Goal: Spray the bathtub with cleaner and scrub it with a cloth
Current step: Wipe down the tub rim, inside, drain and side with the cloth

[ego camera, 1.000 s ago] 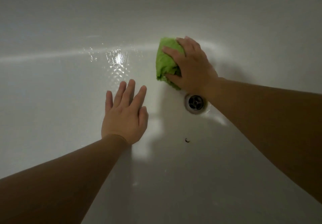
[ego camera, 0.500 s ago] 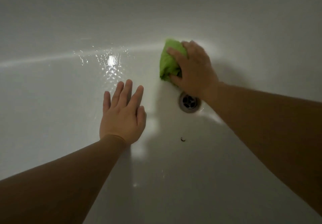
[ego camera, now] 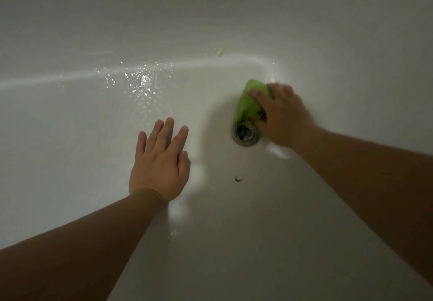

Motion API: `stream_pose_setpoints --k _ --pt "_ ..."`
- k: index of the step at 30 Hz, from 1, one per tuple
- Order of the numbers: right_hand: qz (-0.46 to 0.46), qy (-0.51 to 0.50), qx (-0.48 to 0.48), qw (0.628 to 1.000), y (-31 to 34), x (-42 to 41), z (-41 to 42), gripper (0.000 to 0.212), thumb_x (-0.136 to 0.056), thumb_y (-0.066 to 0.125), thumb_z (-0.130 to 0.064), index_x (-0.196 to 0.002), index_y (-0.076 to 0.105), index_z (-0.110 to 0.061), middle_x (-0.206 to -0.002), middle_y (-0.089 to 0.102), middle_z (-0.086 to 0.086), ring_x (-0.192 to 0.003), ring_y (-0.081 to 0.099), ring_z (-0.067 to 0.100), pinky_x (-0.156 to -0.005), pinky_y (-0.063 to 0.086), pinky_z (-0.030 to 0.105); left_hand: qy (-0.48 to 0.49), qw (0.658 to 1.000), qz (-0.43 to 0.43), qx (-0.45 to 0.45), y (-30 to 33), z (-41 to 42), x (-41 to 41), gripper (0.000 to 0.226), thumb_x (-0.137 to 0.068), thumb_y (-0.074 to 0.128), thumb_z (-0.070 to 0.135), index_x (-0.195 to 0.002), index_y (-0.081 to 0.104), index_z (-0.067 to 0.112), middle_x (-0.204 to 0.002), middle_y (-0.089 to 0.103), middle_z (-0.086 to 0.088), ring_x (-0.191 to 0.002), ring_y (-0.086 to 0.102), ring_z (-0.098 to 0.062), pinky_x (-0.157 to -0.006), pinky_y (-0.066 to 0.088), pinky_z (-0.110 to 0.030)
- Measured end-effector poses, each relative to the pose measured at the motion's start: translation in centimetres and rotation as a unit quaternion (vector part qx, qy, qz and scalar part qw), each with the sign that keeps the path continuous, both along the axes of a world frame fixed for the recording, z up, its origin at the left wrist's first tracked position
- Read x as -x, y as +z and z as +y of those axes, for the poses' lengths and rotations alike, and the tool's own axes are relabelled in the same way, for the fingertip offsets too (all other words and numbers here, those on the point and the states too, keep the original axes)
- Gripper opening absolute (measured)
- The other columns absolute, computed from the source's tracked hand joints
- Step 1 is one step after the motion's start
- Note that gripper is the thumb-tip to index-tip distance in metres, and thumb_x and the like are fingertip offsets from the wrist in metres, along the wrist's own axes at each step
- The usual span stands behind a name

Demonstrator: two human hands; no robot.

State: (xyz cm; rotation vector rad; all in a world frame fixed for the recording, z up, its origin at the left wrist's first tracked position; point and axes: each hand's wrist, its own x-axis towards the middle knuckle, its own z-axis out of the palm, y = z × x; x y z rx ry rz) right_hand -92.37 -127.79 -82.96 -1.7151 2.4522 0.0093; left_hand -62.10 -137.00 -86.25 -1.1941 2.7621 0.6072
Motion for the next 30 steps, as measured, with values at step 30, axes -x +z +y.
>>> stream_pose_setpoints --k 30 --pt "0.044 0.046 0.276 0.959 -1.1 -4.8 -13.7 0.018 -0.089 0.069 -0.014 -0.107 0.071 -0.010 -0.118 0.063 0.026 -0.101 0.061 0.046 -0.082 0.055 0.055 -0.016 0.999 -0.011 0.043 -0.6 -3.1 0.1 0.066 -0.099 0.028 0.055 -0.162 0.021 0.037 -0.172 0.008 -0.002 -0.159 -0.003 -0.022 -0.127 0.003 -0.054"
